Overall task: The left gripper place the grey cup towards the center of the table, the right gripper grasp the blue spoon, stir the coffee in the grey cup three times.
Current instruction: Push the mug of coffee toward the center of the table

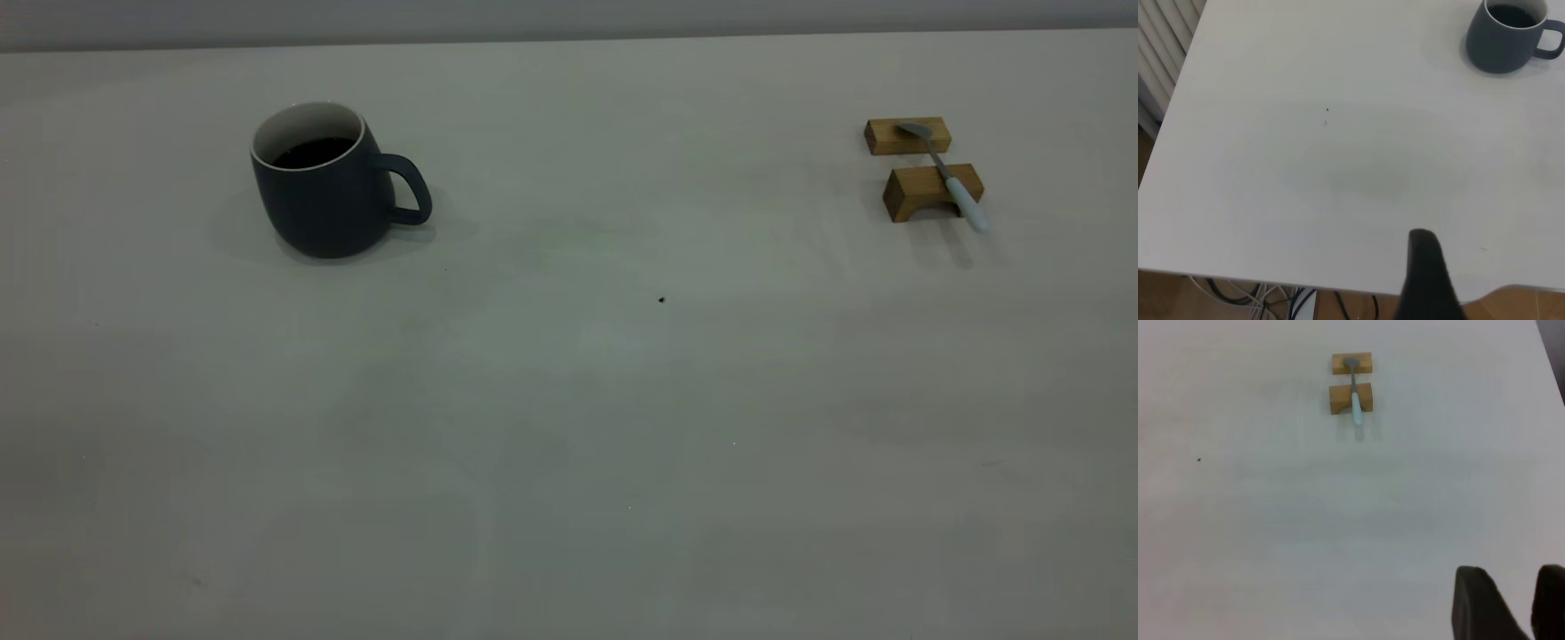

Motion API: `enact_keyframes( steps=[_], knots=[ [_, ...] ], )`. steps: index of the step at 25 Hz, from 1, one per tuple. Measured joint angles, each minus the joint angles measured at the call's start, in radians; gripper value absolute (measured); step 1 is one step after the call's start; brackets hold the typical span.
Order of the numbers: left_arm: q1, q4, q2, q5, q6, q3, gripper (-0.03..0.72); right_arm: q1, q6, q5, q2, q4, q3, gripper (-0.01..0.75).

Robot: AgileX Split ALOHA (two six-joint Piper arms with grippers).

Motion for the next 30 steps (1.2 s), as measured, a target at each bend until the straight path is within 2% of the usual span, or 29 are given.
enact_keyframes(
  steps=[7,10,21,26,30],
  knots=[
    [-0.001,0.0,0.005,-0.003,0.0,-0.001,0.585,0.0,0.0,0.0,0.0,0.0,0.0,0.237],
    [-0.001,-0.007,0.087,-0.049,0.01,-0.042,0.585,0.0,0.0,0.0,0.0,0.0,0.0,0.237],
    [-0.007,-0.074,0.803,-0.395,0.262,-0.307,0.585,0.0,0.0,0.0,0.0,0.0,0.0,0.237],
    [-0.01,-0.075,1.11,-0.445,0.376,-0.453,0.585,0.0,0.0,0.0,0.0,0.0,0.0,0.237],
    [-0.01,-0.057,1.373,-0.45,0.565,-0.593,0.585,0.0,0.0,0.0,0.0,0.0,0.0,0.237]
  ],
)
